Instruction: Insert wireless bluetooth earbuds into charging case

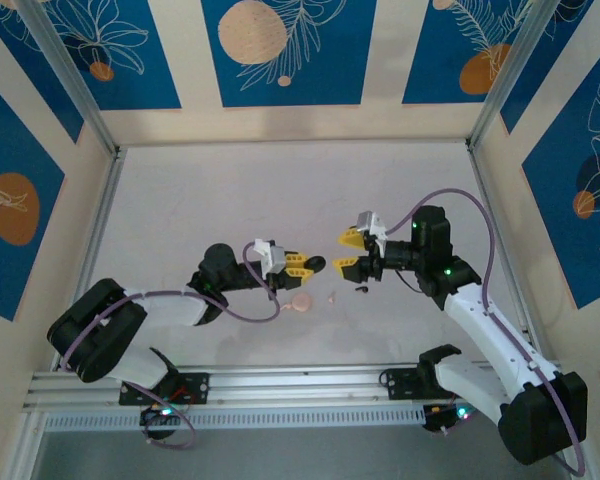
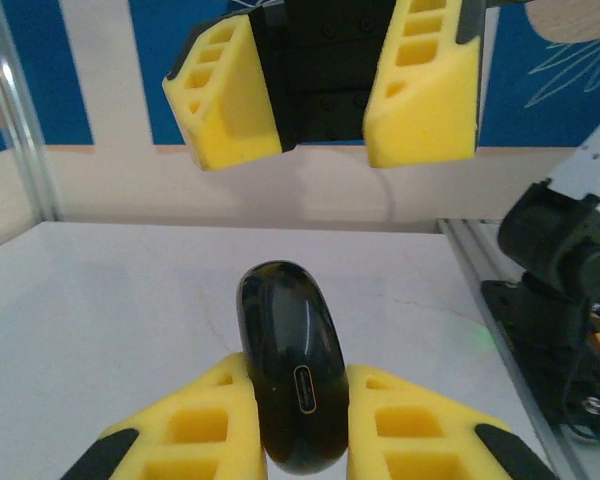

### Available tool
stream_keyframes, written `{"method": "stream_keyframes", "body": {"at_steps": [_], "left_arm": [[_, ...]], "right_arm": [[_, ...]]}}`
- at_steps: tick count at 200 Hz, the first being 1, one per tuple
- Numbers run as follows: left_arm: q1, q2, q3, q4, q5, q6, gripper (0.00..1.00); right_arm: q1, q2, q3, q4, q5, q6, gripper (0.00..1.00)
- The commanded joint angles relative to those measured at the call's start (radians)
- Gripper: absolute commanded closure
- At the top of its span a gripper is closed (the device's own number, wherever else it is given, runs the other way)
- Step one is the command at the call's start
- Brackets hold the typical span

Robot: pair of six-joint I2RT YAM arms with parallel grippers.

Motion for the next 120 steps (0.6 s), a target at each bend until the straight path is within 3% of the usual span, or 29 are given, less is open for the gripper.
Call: {"method": "stream_keyframes", "body": {"at_steps": [1, 44, 120], "left_arm": [[0.010, 0.000, 0.027, 0.012, 0.095, 0.029, 0.85], [0.010, -0.020, 0.027, -0.003, 0.113, 0.049, 0.85], [0.010, -0.048, 0.013, 0.042, 0.111, 0.038, 0.85]], "right_arm": [[-0.001, 0.038, 0.047, -0.125, -0.153, -0.248, 0.46], [0.061, 0.142, 0.119, -0.220, -0.122, -0.347, 0.49], [0.106, 0.247, 0.178, -0.273, -0.109, -0.390, 0.59]]}}
